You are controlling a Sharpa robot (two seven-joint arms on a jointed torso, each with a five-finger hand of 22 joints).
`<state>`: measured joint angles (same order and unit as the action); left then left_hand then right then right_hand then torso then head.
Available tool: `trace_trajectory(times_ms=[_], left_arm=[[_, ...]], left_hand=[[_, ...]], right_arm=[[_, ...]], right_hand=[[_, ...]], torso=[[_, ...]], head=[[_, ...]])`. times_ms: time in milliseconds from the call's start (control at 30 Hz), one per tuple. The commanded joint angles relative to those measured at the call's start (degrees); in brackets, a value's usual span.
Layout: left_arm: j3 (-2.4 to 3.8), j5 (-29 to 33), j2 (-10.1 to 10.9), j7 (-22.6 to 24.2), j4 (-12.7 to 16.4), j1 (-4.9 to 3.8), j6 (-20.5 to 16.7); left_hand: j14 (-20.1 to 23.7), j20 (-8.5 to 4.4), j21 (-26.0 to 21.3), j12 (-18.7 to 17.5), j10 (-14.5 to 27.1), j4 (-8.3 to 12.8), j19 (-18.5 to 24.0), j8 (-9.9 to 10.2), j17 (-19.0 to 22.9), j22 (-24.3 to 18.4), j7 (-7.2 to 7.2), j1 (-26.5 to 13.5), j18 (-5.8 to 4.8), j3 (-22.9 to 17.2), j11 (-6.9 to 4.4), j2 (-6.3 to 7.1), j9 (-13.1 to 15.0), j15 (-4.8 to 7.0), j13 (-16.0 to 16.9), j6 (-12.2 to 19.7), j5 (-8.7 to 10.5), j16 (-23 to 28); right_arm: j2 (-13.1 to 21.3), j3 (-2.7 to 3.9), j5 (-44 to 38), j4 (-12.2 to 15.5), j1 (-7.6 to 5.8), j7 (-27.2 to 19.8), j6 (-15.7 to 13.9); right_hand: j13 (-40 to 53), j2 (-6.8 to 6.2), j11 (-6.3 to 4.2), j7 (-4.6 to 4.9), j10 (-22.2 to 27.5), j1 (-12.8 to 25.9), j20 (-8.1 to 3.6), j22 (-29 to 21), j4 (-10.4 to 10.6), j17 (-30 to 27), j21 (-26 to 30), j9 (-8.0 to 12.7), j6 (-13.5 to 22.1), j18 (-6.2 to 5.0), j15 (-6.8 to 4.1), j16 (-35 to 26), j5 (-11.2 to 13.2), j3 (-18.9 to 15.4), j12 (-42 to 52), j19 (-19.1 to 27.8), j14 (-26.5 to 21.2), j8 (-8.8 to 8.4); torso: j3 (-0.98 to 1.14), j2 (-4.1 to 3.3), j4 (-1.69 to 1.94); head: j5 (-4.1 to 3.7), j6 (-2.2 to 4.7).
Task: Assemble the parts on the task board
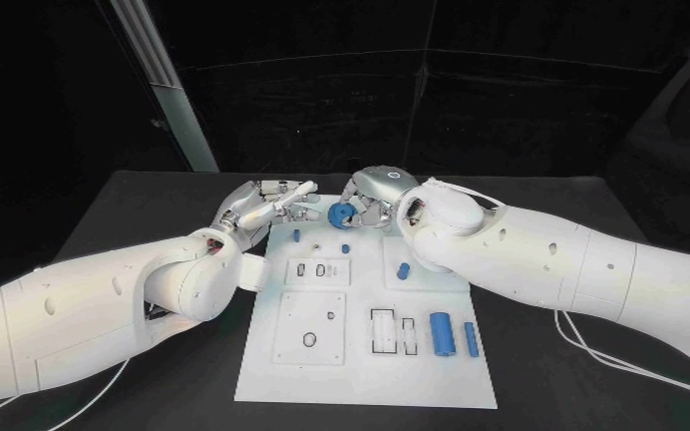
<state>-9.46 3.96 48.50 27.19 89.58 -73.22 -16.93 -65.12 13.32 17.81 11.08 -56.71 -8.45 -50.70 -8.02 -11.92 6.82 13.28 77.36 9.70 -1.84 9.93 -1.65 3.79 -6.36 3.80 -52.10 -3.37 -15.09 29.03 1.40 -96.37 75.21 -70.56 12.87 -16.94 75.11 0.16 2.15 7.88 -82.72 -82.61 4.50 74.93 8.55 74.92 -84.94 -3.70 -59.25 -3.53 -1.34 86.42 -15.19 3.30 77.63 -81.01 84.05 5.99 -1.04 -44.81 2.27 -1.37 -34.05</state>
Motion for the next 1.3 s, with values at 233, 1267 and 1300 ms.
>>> trace_trajectory(times_ms=[233, 1267, 1300], left_arm=[[0.05, 0.0, -0.1, 0.2, 0.1, -0.09, 0.5], [0.05, 0.0, -0.1, 0.0, 0.1, -0.1, 0.6], [0.05, 0.0, -0.1, 0.0, 0.1, -0.1, 0.6]], left_hand=[[-0.1, -0.1, -0.3, 0.0, 0.2, 0.5, -0.3, 0.4, -0.1, -0.1, -0.17, 0.8, 0.87, 0.0, -0.14, 0.05, 0.0, -0.2, 0.0, 0.1, 0.26, 0.4], [-0.2, -0.1, -0.4, 0.0, 0.2, 0.6, -0.4, 0.4, -0.1, -0.2, -0.17, 0.9, 0.87, -0.1, -0.14, 0.05, 0.0, -0.2, -0.1, 0.1, 0.26, 0.4], [-0.2, -0.1, -0.4, 0.0, 0.2, 0.6, -0.4, 0.4, -0.1, -0.2, -0.17, 0.9, 0.87, -0.1, -0.14, 0.05, 0.0, -0.2, -0.1, 0.1, 0.26, 0.4]], right_arm=[[-2.2, -0.06, -1.2, -2.6, 0.01, -0.4, 3.6], [-3.2, -0.14, -0.6, -4.3, 0.05, -0.2, 6.5], [-3.1, -0.14, -0.4, -4.3, 0.05, -0.2, 6.4]], right_hand=[[1.6, -0.25, 0.2, -0.54, -0.1, 0.6, 0.2, 0.7, 0.0, 6.4, -0.3, -0.1, -1.0, 0.54, -0.34, 0.0, 0.4, 0.6, -0.4, -0.3, 4.2, -0.06], [-6.8, -1.94, 2.8, 2.09, 5.7, 16.1, 2.43, -2.3, 8.1, 5.6, 1.1, -0.4, 8.2, -0.1, 1.95, -0.6, -1.7, -7.2, -9.0, 1.7, 4.0, -1.81], [-6.6, -1.73, 2.77, 2.07, 5.6, 16.3, 2.42, -2.3, 8.1, 5.6, 1.0, -0.4, 8.1, -0.09, 1.94, -0.6, -1.8, -7.4, -8.9, 1.7, 4.0, -1.79]], torso=[[0.09, 0.02, -0.17], [0.15, 0.03, -0.26], [0.15, 0.03, -0.23]], head=[[0.16, -0.15], [0.25, -0.27], [0.22, -0.28]])
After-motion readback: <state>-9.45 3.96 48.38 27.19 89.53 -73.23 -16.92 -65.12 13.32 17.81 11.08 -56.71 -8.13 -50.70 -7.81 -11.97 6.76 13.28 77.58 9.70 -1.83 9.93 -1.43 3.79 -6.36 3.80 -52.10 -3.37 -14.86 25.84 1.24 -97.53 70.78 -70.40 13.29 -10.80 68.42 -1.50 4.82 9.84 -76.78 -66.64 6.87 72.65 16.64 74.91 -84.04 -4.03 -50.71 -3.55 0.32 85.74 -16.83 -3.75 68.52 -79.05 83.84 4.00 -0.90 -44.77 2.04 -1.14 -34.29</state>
